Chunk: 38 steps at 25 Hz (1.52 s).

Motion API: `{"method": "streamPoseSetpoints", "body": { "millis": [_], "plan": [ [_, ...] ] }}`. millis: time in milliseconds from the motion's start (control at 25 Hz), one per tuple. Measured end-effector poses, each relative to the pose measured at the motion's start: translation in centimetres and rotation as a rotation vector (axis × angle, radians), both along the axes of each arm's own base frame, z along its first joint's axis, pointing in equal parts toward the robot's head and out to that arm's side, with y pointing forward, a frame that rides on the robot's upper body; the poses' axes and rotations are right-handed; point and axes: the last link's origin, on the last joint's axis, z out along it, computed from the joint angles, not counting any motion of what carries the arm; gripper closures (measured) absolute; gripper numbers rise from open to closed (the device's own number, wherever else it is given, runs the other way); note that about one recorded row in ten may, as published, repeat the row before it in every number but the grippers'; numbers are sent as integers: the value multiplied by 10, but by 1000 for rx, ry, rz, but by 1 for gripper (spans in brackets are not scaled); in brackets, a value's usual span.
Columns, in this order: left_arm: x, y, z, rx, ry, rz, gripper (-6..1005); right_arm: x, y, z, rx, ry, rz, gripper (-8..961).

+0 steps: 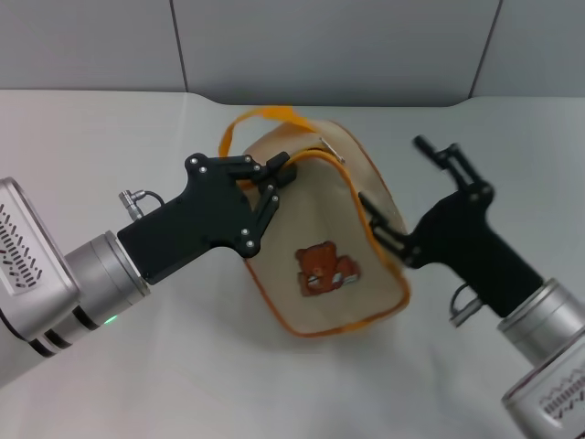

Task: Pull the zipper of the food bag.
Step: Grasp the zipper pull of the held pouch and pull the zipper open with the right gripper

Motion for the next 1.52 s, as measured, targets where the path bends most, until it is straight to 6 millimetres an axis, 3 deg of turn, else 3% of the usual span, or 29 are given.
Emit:
{"method": "streamPoseSetpoints", "body": {
  "millis": [800,1080,1520],
  "plan": [
    [0,0,0,1,-1,1,946,-14,-15,-18,-86,-55,119,139],
    [-1,-1,1,4,-4,5,946,-3,-10,-6,-5,-19,33,151],
    [-1,0,0,1,-4,5,946,-12,-5,-14,-44,-34,53,178]
  ]
}}
